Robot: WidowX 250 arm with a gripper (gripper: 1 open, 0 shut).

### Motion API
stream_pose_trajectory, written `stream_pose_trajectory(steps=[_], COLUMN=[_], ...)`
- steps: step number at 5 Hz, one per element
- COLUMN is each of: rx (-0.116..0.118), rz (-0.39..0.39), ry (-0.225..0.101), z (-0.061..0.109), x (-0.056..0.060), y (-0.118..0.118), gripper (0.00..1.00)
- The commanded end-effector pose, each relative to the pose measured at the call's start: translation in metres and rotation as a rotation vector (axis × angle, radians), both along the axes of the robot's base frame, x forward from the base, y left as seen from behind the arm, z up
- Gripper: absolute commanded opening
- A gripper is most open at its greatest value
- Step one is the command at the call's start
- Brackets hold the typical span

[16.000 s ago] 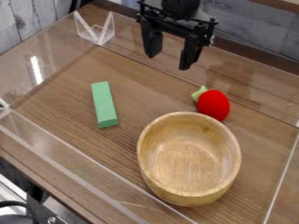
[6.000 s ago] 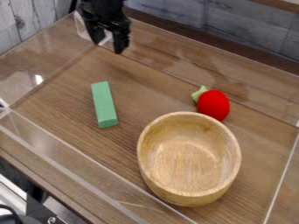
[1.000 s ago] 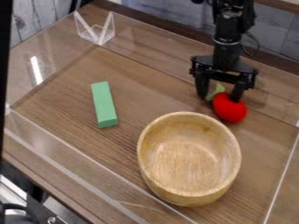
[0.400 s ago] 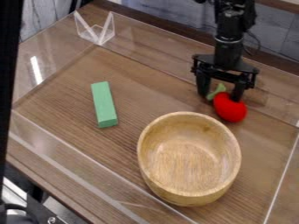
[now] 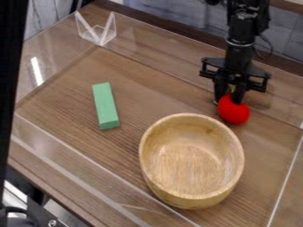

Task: Move the red fruit to the right

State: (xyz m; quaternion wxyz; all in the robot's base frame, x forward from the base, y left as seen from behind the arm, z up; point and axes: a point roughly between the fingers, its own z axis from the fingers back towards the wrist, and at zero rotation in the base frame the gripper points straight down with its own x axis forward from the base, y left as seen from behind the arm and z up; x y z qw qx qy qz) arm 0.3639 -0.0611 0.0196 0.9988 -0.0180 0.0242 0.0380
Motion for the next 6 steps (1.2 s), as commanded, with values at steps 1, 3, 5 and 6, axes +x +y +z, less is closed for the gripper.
stream_pose_trajectory(steps=[1, 3, 5, 6], rx=[-0.002, -0.034, -0.078, -0.106], rz=[0.033, 0.060, 0.139, 0.126], ry=[0.027, -0.014, -0.103, -0.149], z=[0.011, 0.043, 0.094, 0.124], x=[-0.006, 0.009, -0.003, -0.006], y=[0.001, 0.006, 0.033, 0.057], gripper=[1.00, 1.00, 1.00, 1.00])
